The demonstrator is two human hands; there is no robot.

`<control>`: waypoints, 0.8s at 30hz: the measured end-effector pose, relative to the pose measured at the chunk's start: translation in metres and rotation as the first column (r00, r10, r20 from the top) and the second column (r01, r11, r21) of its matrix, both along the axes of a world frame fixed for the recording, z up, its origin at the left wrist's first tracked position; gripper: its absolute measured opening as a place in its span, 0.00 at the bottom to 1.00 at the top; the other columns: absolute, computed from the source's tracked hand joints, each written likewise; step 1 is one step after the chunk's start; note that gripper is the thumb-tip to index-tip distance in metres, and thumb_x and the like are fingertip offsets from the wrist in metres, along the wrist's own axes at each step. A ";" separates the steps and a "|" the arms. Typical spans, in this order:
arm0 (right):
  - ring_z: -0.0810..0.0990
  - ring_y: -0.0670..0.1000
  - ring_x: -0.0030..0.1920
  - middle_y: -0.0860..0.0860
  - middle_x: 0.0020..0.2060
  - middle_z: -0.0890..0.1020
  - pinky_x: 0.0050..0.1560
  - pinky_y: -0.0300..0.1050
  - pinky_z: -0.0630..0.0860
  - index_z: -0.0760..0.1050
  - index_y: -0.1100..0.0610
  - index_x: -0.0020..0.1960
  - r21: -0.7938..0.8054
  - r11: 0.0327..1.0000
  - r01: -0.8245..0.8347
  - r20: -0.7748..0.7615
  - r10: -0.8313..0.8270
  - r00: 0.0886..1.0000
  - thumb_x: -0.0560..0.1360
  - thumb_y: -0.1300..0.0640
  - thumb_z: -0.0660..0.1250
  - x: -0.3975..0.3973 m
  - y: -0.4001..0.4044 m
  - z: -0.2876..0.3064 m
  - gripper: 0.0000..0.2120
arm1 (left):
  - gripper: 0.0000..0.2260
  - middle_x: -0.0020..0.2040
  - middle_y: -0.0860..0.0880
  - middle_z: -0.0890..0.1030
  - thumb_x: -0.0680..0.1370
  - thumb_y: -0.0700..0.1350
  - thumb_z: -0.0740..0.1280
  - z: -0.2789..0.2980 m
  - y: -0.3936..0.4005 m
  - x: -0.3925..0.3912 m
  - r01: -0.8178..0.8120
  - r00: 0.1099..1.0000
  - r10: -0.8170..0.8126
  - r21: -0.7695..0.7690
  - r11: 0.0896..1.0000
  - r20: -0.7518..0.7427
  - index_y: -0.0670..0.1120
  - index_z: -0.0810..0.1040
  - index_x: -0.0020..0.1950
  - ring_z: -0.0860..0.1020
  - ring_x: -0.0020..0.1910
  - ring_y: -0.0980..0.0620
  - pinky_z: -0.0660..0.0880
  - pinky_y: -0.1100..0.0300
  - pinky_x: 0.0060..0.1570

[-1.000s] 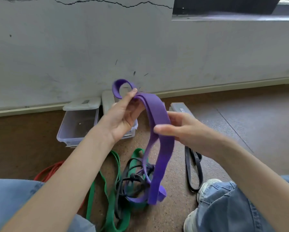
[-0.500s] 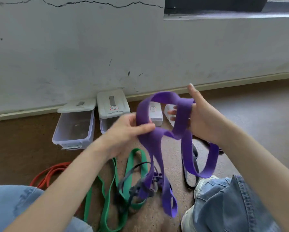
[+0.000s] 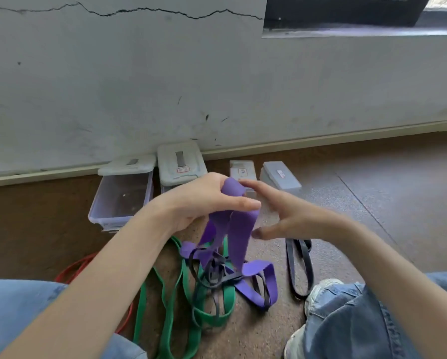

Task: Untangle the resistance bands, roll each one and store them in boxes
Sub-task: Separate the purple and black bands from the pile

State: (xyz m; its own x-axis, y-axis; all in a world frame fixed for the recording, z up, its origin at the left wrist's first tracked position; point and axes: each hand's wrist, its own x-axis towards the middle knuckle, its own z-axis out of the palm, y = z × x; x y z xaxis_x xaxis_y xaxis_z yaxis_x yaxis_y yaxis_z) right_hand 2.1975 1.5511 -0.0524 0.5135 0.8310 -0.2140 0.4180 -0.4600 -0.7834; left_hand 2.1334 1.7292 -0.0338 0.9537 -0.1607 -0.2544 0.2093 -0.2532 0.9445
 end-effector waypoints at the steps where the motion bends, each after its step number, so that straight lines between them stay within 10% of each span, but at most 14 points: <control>1: 0.67 0.44 0.67 0.46 0.68 0.69 0.68 0.46 0.66 0.57 0.49 0.73 0.032 0.999 0.010 0.017 -0.011 1.000 0.67 0.59 0.75 -0.003 0.005 -0.004 0.41 | 0.20 0.39 0.45 0.83 0.60 0.54 0.79 -0.001 0.001 0.000 0.011 1.000 -0.011 0.022 1.000 0.006 0.44 0.80 0.44 0.80 0.38 0.52 0.75 0.60 0.41; 11: 0.79 0.48 0.45 0.53 0.43 0.80 0.46 0.41 0.77 0.74 0.57 0.47 0.209 0.950 0.231 -0.181 -0.195 0.964 0.70 0.69 0.69 -0.003 0.013 0.003 0.11 | 0.29 0.41 0.54 0.85 0.57 0.56 0.81 -0.011 0.017 -0.004 0.000 1.000 0.000 0.074 0.997 0.004 0.53 0.73 0.52 0.83 0.39 0.57 0.75 0.69 0.32; 14: 0.75 0.44 0.33 0.48 0.32 0.77 0.32 0.34 0.71 0.72 0.56 0.41 0.394 0.802 0.450 -0.184 -0.410 0.893 0.67 0.71 0.68 -0.004 0.016 0.011 0.12 | 0.31 0.46 0.57 0.83 0.58 0.53 0.79 -0.041 -0.002 -0.009 -0.017 0.997 0.017 0.001 1.000 0.080 0.58 0.69 0.56 0.82 0.45 0.59 0.76 0.67 0.41; 19: 0.75 0.44 0.27 0.48 0.27 0.76 0.29 0.34 0.72 0.72 0.57 0.40 0.607 0.491 0.625 -0.475 -0.407 0.781 0.63 0.74 0.61 -0.001 0.013 0.031 0.13 | 0.18 0.46 0.52 0.80 0.69 0.41 0.76 -0.117 -0.051 -0.029 -0.081 0.990 0.076 0.038 0.996 0.120 0.49 0.73 0.55 0.80 0.48 0.53 0.76 0.54 0.53; 22: 0.72 0.44 0.27 0.47 0.27 0.76 0.30 0.36 0.70 0.72 0.57 0.41 0.580 0.444 0.683 -0.482 -0.489 0.727 0.68 0.74 0.62 0.007 0.002 0.031 0.12 | 0.08 0.39 0.53 0.79 0.71 0.40 0.73 -0.110 -0.033 -0.022 -0.142 0.983 0.127 0.108 0.984 0.133 0.49 0.76 0.42 0.78 0.38 0.60 0.76 0.62 0.43; 24: 0.72 0.44 0.29 0.47 0.30 0.76 0.31 0.34 0.70 0.73 0.55 0.42 0.525 0.501 0.688 -0.334 -0.622 0.708 0.71 0.71 0.65 0.018 -0.007 0.029 0.11 | 0.06 0.38 0.51 0.80 0.71 0.37 0.72 -0.077 -0.015 -0.014 -0.247 0.953 0.264 -0.123 0.961 0.151 0.46 0.77 0.43 0.79 0.36 0.60 0.75 0.65 0.40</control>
State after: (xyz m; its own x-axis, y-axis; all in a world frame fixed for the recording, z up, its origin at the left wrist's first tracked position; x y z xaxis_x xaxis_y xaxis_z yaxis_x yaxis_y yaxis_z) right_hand 2.2150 1.5440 -0.0230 0.9695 0.2253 0.0967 0.1037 -0.0195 -0.9944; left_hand 2.1196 1.7140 -0.1104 0.9933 0.0772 -0.0860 0.0944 -0.1127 0.9891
